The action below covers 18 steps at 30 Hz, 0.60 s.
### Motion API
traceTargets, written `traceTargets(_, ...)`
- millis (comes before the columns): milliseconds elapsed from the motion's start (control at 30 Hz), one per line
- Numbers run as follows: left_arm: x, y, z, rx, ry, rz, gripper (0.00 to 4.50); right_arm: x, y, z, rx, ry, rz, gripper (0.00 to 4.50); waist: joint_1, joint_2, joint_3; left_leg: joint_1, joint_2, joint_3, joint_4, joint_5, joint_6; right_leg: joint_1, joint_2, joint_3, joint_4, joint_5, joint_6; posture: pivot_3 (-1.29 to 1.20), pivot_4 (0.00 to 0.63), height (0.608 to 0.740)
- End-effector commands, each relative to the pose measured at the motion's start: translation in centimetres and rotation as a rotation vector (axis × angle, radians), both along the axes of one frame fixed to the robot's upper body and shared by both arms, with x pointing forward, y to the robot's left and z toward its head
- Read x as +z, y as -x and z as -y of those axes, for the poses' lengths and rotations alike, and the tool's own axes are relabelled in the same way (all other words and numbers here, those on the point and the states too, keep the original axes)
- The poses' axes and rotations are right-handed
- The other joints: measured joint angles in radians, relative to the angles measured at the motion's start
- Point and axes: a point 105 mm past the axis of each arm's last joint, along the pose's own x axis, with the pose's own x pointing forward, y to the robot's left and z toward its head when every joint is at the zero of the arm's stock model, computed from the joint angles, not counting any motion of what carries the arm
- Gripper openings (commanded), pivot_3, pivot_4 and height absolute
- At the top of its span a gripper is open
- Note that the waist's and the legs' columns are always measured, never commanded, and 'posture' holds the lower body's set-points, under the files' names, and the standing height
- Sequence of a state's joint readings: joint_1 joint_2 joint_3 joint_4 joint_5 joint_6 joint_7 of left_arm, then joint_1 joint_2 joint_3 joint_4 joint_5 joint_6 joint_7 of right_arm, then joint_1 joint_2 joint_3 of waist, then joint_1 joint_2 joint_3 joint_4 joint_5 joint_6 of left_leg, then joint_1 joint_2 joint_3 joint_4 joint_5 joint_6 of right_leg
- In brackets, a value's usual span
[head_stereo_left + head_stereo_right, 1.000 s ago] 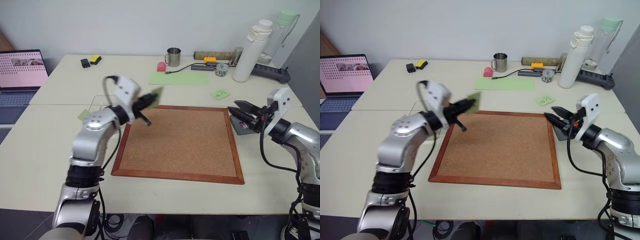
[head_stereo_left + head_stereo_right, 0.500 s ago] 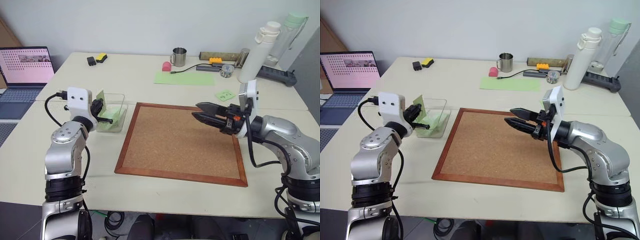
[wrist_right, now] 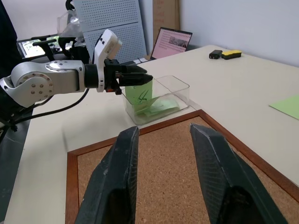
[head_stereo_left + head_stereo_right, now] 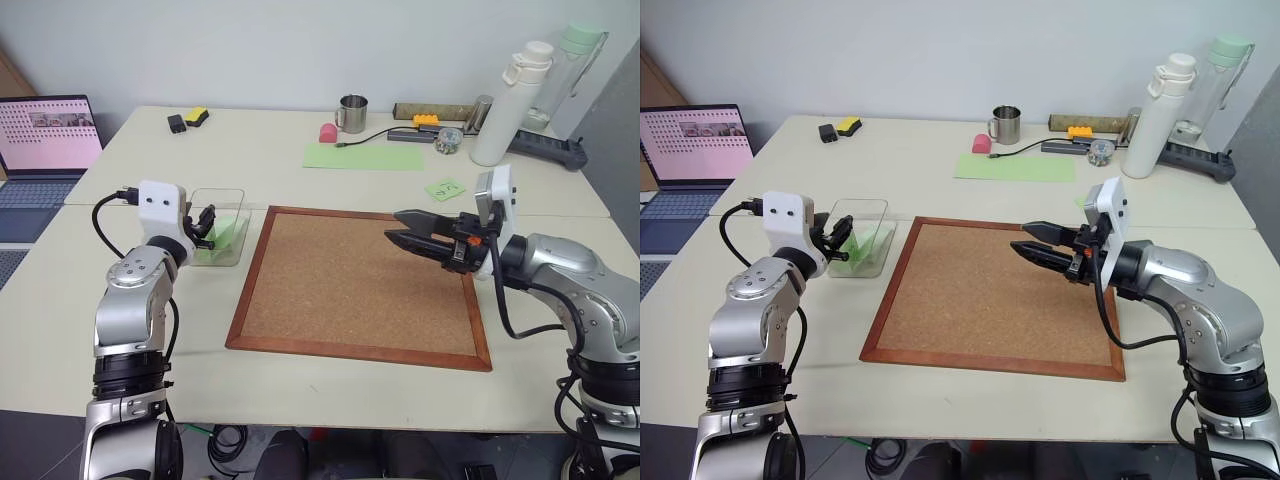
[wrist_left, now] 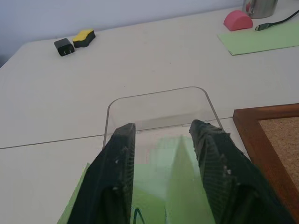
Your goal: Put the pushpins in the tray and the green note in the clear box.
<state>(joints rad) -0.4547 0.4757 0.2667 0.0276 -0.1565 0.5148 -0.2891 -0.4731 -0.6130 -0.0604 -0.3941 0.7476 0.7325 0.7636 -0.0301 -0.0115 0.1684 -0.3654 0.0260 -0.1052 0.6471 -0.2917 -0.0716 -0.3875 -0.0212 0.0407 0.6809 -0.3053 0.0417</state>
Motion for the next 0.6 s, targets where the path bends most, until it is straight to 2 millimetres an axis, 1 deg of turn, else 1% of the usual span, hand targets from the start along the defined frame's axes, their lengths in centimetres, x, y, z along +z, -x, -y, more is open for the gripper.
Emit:
traceTargets(33, 4.2, 0.8, 3.2, -0.212, -0.011, 0.123, 2.91, 0.9, 0.2, 0.9, -0.036, -0.004, 0.056, 1.79, 0.0, 0.0, 0.0, 0.0, 0.0, 0.0, 0.0, 0.0, 0.0, 0.0, 0.0, 0.0, 0.0, 0.0, 0.0, 0.0, 0.15, 0.74)
traceTargets(67, 4.8, 1.3, 4.5, -0.316, -0.016, 0.122, 3.07, 0.7, 0.1, 1.3, -0.052, 0.003, 0.055, 1.79, 0.0, 0.0, 0.0, 0.0, 0.0, 0.0, 0.0, 0.0, 0.0, 0.0, 0.0, 0.0, 0.0, 0.0, 0.0, 0.0, 0.15, 0.74)
traceTargets(133, 4.9, 2.4, 6.7, -0.492, -0.048, 0.078, 3.07, -0.3, 0.0, 1.9, -0.079, 0.062, 0.06, 1.79, 0.001, 0.0, 0.0, 0.0, 0.0, 0.0, 0.0, 0.001, -0.001, 0.0, 0.0, 0.0, 0.0, 0.0, 0.0, 0.0, 0.15, 0.74)
traceTargets(200, 4.5, 4.2, 8.7, -0.676, -0.024, 0.011, 3.07, -1.6, 0.2, 2.4, -0.083, 0.12, 0.053, 1.79, 0.001, 0.0, 0.0, 0.0, 0.0, 0.0, 0.0, 0.001, -0.002, 0.0, 0.0, 0.0, -0.001, 0.0, 0.0, 0.0, 0.15, 0.74)
traceTargets(267, 3.1, 5.7, 10.0, -0.796, -0.05, -0.078, 3.07, -3.1, 0.7, 2.9, -0.082, 0.163, 0.029, 1.79, -0.001, 0.0, 0.0, 0.0, 0.0, 0.001, 0.0, 0.001, -0.001, 0.0, 0.0, 0.0, -0.001, 0.0, 0.0, 0.0, 0.15, 0.74)
traceTargets(367, 1.1, 7.1, 10.8, -0.885, -0.087, -0.185, 3.07, -4.4, 1.2, 3.6, -0.093, 0.197, -0.002, 1.79, -0.003, 0.0, 0.0, 0.001, 0.0, 0.001, -0.001, 0.0, 0.001, 0.0, 0.001, 0.001, 0.0, 0.0, 0.0, 0.0, 0.15, 0.74)
traceTargets(467, -1.2, 8.3, 11.2, -0.956, -0.159, -0.282, 3.07, -5.1, 1.7, 4.2, -0.114, 0.199, -0.023, 1.79, -0.007, 0.0, 0.001, 0.001, 0.001, 0.002, -0.001, -0.001, 0.001, 0.0, 0.002, 0.002, 0.001, 0.0, 0.0, 0.0, 0.15, 0.74)
traceTargets(533, -1.8, 8.4, 11.3, -0.977, -0.184, -0.294, 3.07, -5.3, 2.0, 4.3, -0.122, 0.199, -0.032, 1.79, -0.005, 0.0, 0.001, 0.002, 0.001, 0.002, -0.001, -0.001, 0.001, 0.0, 0.002, 0.002, 0.001, 0.0, 0.0, 0.0, 0.15, 0.74)
traceTargets(600, -1.8, 8.1, 11.3, -0.978, -0.209, -0.277, 3.07, -5.4, 2.1, 4.4, -0.131, 0.195, -0.036, 1.79, -0.003, 0.0, 0.001, 0.001, 0.001, 0.001, -0.001, -0.001, 0.001, 0.0, 0.002, 0.001, 0.0, 0.0, 0.0, 0.0, 0.15, 0.74)
